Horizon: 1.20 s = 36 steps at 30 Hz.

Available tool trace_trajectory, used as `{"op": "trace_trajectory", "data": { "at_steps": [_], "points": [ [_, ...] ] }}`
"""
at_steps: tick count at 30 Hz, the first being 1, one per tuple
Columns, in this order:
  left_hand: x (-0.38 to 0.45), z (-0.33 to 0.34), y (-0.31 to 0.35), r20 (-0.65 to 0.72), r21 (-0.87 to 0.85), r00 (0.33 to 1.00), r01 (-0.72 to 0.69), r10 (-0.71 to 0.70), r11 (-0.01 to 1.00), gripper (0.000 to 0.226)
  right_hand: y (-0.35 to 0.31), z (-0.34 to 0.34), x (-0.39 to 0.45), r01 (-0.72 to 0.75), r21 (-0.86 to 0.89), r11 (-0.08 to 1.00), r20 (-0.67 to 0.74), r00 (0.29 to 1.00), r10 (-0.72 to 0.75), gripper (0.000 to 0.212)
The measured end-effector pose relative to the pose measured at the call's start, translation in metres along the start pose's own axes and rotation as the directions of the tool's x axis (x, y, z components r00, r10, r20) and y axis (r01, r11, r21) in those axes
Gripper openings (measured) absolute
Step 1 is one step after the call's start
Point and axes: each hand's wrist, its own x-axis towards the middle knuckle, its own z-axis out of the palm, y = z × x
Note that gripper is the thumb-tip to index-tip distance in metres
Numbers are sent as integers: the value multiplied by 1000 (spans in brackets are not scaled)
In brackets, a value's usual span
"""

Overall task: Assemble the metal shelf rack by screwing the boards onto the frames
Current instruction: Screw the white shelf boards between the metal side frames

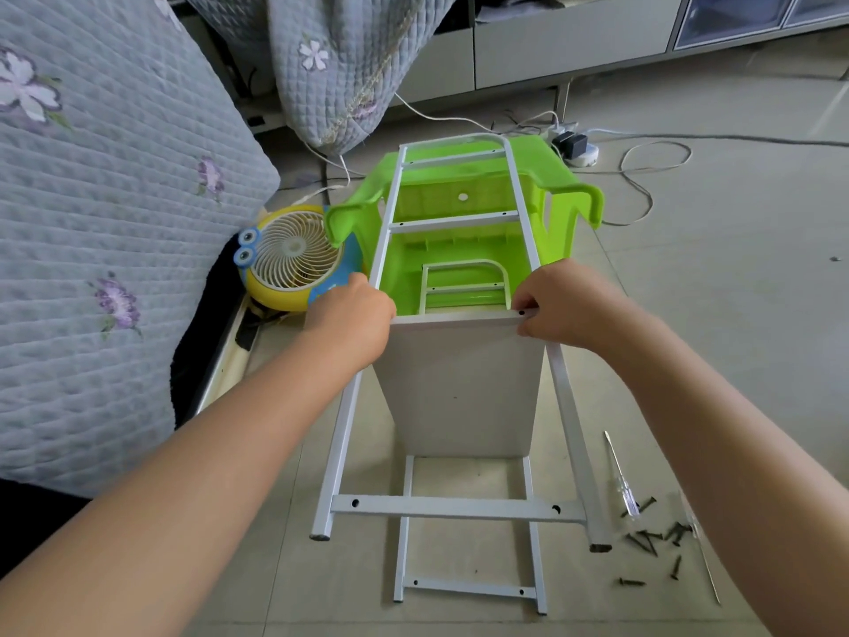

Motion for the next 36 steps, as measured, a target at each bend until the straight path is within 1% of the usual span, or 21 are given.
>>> {"op": "trace_trajectory", "data": {
  "at_steps": [3,7,11,17,18,21,23,25,27,28,30,36],
  "points": [
    [-1,1,2,9,21,999,31,-31,999,25,0,-3,-4,19,7,1000,-14,1000,-19,10],
    [-1,1,2,66,63,994,78,-82,995,27,-2,-6,-9,10,-23,1000,-2,1000,-10,21],
    [2,1,3,67,50,996,54,-57,997,32,-5,-7,-10,-20,-24,999,4,1000,21,22],
    [5,10,-10,43,-68,999,-9,12,998,12,-6,-7,-9,-37,50,998,15,999,37,23],
    [6,11,-12,43,-89,999,-11,15,996,13,-6,-8,-9,-33,68,997,24,999,31,25],
    [8,11,-16,46,-140,999,-13,20,990,33,-6,-8,-9,-23,115,993,33,999,19,26],
    [9,8,-17,62,-152,998,0,9,988,37,-6,-8,-10,-25,118,993,33,999,21,24],
    [9,5,-15,95,-160,995,14,1,987,32,-7,-8,-10,-32,117,993,38,999,28,22],
    [8,1,-12,95,-147,995,-3,17,989,11,-8,-7,-11,-36,110,993,48,998,31,21],
    [8,-1,-11,85,-134,996,-8,19,991,12,-8,-7,-11,-38,104,994,53,998,33,20],
    [7,-1,-9,76,-96,997,-13,20,995,21,-9,-8,-11,-41,92,995,58,998,36,20],
    [9,-1,-9,63,-79,998,-25,30,997,18,-10,-7,-8,-44,76,996,53,998,40,22]
  ]
}}
